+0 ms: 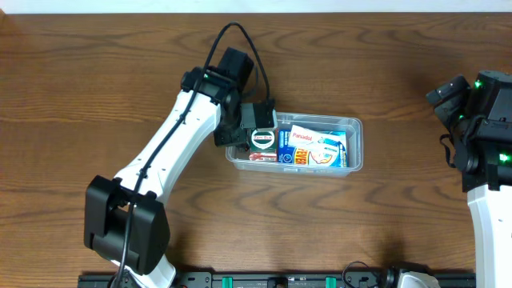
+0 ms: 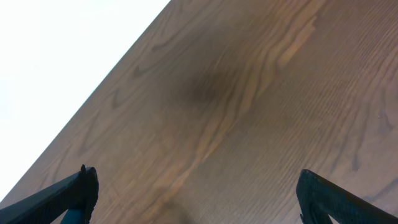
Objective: Pack container
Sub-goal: 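Lower the brown bottle into the container's left end and release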
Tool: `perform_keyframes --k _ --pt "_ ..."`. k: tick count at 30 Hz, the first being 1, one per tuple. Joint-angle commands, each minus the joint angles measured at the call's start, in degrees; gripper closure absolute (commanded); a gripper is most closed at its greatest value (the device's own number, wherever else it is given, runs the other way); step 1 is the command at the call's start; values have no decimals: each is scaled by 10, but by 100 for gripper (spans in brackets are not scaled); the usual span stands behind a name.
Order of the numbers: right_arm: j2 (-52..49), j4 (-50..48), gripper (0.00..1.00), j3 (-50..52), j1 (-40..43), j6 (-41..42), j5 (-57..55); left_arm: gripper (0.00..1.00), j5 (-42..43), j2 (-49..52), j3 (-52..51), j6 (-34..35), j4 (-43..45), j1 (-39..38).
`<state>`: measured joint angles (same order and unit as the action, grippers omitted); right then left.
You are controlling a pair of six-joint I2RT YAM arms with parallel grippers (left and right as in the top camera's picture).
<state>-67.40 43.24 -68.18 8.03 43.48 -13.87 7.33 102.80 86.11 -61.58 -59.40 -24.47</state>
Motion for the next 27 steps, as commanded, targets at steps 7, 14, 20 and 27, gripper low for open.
perform_keyframes --k 7,14,20,27 --pt "-1 1 1 -4 3 8 -5 94 15 3 -8 -8 11 4" --pt "-1 1 1 -4 3 8 -5 93 28 17 -8 -8 18 4" --pt "-1 1 1 -4 3 8 -5 93 27 41 -8 -7 17 4" --pt "-1 1 1 -4 3 8 -5 72 26 45 -8 -7 17 4"
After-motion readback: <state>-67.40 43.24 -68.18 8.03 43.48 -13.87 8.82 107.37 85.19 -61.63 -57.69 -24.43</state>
